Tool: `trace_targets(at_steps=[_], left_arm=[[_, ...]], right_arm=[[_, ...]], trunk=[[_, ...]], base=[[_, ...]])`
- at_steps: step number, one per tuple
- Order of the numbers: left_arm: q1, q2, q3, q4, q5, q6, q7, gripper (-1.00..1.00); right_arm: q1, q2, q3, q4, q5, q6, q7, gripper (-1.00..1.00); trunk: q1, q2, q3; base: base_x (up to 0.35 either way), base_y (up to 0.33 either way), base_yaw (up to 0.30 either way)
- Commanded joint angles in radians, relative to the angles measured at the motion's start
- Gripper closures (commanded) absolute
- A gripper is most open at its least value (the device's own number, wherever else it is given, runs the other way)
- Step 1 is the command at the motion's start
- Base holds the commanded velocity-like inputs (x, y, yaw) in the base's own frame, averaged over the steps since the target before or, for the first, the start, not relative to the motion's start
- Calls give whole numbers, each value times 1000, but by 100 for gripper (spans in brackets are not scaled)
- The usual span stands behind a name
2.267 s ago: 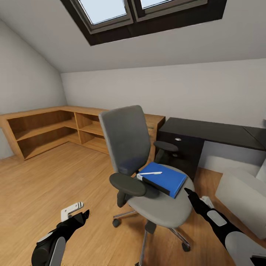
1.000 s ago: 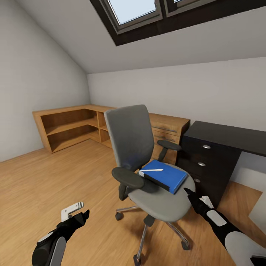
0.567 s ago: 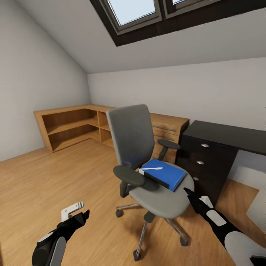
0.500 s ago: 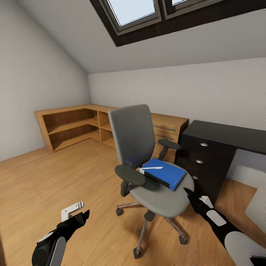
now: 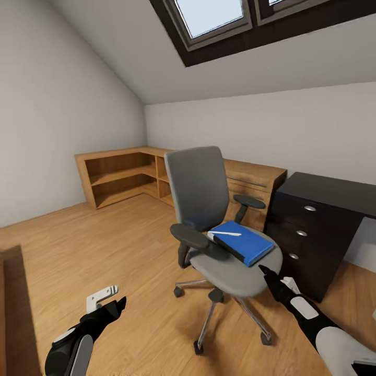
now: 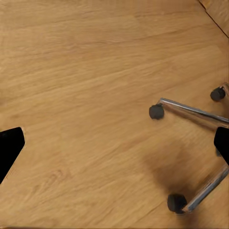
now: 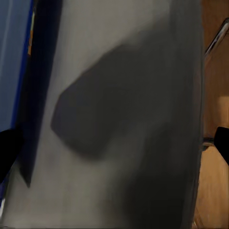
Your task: In the bedroom, organize the workspace by keeping the computer under the desk, ensuring the monitor is on the desk, placing the keyboard on the desk next to the monitor, placing the mouse on the desk next to the keyboard, moving the folder from the swivel chair onto the desk next to the mouse, stacking the notebook on top of the folder with the pen on top of the notebook, and positioning the swivel chair next to the desk.
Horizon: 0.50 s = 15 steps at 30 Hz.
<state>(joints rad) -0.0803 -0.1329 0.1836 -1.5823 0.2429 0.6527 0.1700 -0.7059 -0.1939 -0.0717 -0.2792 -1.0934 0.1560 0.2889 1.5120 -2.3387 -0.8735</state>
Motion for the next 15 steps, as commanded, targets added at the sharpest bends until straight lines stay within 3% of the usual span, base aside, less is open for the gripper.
trace_targets(at_steps=[1, 7, 15], left_arm=[[-1, -1, 1, -1, 10, 4, 7, -100], [-1, -2, 1, -1, 10, 3, 8, -100], [-1, -1, 1, -1, 10, 2, 8, -100]], right_arm=[[0, 1, 4, 1, -2, 8, 4, -100], [0, 1, 4, 0, -4, 8, 7, -100], [0, -1, 3, 0, -3, 8, 6, -100]], trunk=[[0, 0, -1], [0, 0, -1], [0, 0, -1]], base=[[0, 0, 225], [19, 0, 57], [265, 0, 3]])
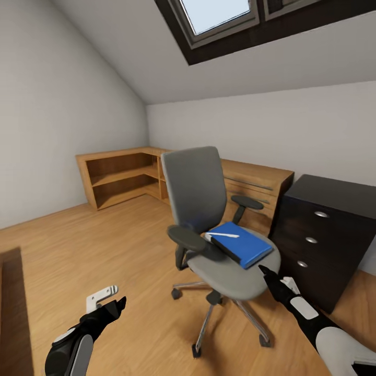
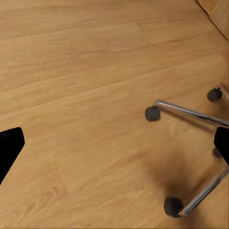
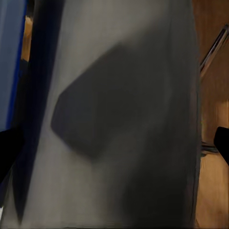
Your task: In the bedroom, organize the workspace by keeping the computer under the desk, ensuring the monitor is on the desk, placing the keyboard on the desk next to the monitor, placing the mouse on the desk next to the keyboard, moving the folder from the swivel chair onto the desk next to the mouse, stacking the notebook on top of the folder with the pen on top of the notebook, and positioning the swivel chair next to the desk.
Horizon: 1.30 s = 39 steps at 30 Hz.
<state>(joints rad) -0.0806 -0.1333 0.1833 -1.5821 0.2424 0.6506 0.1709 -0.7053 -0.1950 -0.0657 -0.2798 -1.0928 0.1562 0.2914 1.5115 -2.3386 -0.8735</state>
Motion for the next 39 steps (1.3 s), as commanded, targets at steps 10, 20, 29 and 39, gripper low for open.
trace_targets(at_steps=[10, 20, 29, 39], left_arm=[[-1, -2, 0, -1, 11, 5, 8, -100], [-1, -2, -1, -1, 11, 6, 9, -100], [-1, -2, -1, -1, 10, 6, 9, -100], [-1, -3, -5, -1, 9, 6, 8, -100]], right_arm=[[0, 1, -3, 2, -4, 8, 5, -100], [0, 1, -3, 2, -3, 8, 5, -100], [0, 2, -2, 2, -4, 8, 5, -100], [0, 3, -2, 2, -4, 8, 6, -100]], trunk=[[0, 0, 0], [0, 0, 0], [0, 0, 1], [0, 0, 4]], base=[[209, 0, 95], [-172, 0, 17], [-24, -1, 73], [0, -167, 250]])
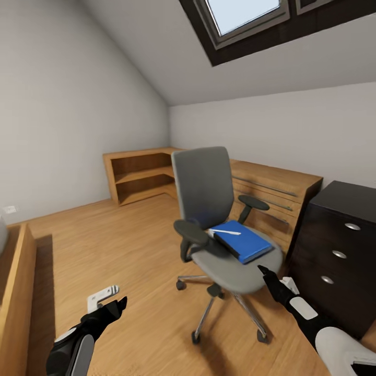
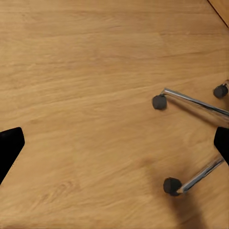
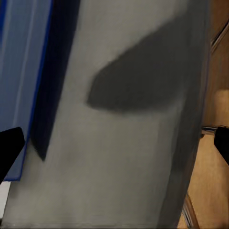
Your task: In the bedroom, organize the workspace by keeping the computer under the desk, ensuring the monitor is on the desk, placing the keyboard on the desk next to the monitor, placing the mouse on the desk next to the keyboard, moving the folder from the swivel chair onto the desk next to the mouse, stacking the notebook on top of the folder with the pen on top of the notebook, and positioning the swivel chair next to the desk.
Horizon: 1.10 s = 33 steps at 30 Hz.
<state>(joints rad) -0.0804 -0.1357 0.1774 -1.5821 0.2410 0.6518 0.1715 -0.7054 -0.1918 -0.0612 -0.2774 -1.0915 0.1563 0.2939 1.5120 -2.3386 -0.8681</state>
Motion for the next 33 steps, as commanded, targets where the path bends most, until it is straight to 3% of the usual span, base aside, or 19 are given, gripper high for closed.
trace_targets(at_steps=[1, 10, 33], left_arm=[[-1, -1, 1, -1, 11, 5, 7, -100], [-1, -3, -9, -1, 11, 6, 7, -100], [-1, -1, -13, -2, 11, 6, 7, -100]], right_arm=[[0, 0, -6, 0, -5, 8, 3, -100], [0, 0, -6, 0, -5, 8, 4, -100], [0, 8, -6, 1, -1, 6, 2, -100]], trunk=[[0, 0, -1], [0, 0, -1], [0, 0, -1]], base=[[0, -39, 235], [-146, -25, 37], [-4, 0, 0]])
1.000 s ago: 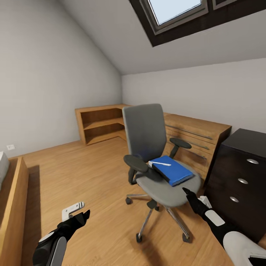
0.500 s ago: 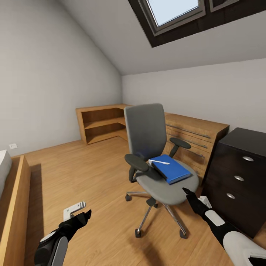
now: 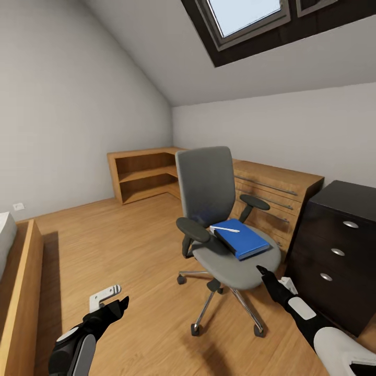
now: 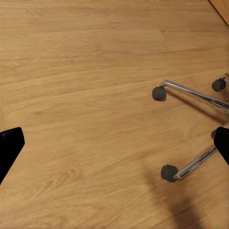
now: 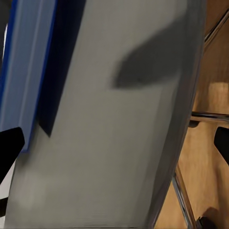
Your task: In the bedroom, organize the workspace by keeping the computer under the desk, ensuring the monitor is on the desk, placing the keyboard on the desk next to the monitor, placing the mouse on the desk next to the keyboard, moving the folder from the swivel chair onto the desk next to the mouse, stacking the notebook on top of the folder with the pen on top of the notebook, and positioning the swivel chair next to the desk.
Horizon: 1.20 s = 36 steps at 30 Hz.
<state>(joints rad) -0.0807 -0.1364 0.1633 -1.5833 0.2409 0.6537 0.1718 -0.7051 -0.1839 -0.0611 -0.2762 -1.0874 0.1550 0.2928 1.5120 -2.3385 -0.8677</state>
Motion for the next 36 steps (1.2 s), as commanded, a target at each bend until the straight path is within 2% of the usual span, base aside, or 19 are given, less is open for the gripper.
trace_targets(at_steps=[1, 17, 36], left_arm=[[-1, -1, 1, -1, 11, 4, 7, -100], [-1, -3, -1, -1, 12, 4, 6, -100], [-1, -3, 1, 0, 12, 4, 6, -100]], right_arm=[[-1, 2, -6, 0, -4, 8, 3, -100], [1, 4, -6, 0, -4, 8, 3, -100], [1, 4, -6, 0, -3, 8, 3, -100]], trunk=[[0, 0, -1], [0, 0, -1], [0, 0, -1]], base=[[16, 0, 0], [130, 0, 0], [220, 9, 0]])
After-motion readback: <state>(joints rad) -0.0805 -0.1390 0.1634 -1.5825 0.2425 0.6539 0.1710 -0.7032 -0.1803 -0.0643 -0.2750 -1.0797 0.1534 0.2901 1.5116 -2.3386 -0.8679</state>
